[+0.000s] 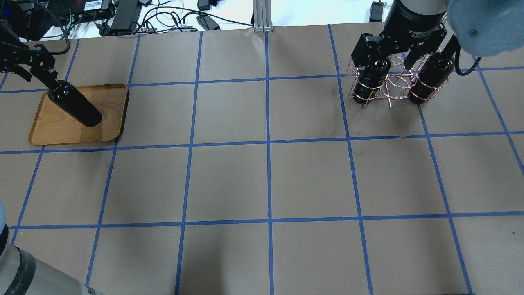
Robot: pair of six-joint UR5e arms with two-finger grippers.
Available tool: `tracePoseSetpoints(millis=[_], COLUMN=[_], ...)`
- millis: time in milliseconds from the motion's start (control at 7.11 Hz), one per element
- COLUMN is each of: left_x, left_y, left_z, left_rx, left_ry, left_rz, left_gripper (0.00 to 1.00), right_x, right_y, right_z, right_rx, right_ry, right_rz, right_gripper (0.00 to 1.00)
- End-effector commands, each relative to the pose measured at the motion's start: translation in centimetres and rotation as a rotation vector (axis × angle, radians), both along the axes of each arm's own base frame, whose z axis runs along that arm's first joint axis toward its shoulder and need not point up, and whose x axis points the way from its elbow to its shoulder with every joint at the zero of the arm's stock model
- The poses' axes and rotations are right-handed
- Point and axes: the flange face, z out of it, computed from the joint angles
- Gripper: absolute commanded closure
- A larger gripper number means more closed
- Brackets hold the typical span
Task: Take wine from basket and place on tray
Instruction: 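Lay the bottle down on its side on the wooden tray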
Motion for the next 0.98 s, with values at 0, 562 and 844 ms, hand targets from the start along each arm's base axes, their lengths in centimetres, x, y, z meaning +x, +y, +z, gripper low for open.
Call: tracePoseSetpoints(millis=[0,562,844], left_x=[-1.8,-25.0,-32.3], left_y=[1.7,7.1,11.7], left_z=[3.3,9.3,8.9], left_rx=[0.01,0.077,0.097], left_ry=[0.006,0.042,0.044], left_rz=[0.01,0.07,0.047], left_gripper=[0.0,0.0,0.0], right_x=[0.4,0.8,0.9], right_y=[0.3,0.7,0.7], right_z=[0.3,0.4,0.4], right_rx=[-0.002,0.007,0.007], right_ry=[-0.005,-0.016,-0.028], right_rz=[0.009,0.028,0.02], right_gripper=[0.0,0.0,0.0])
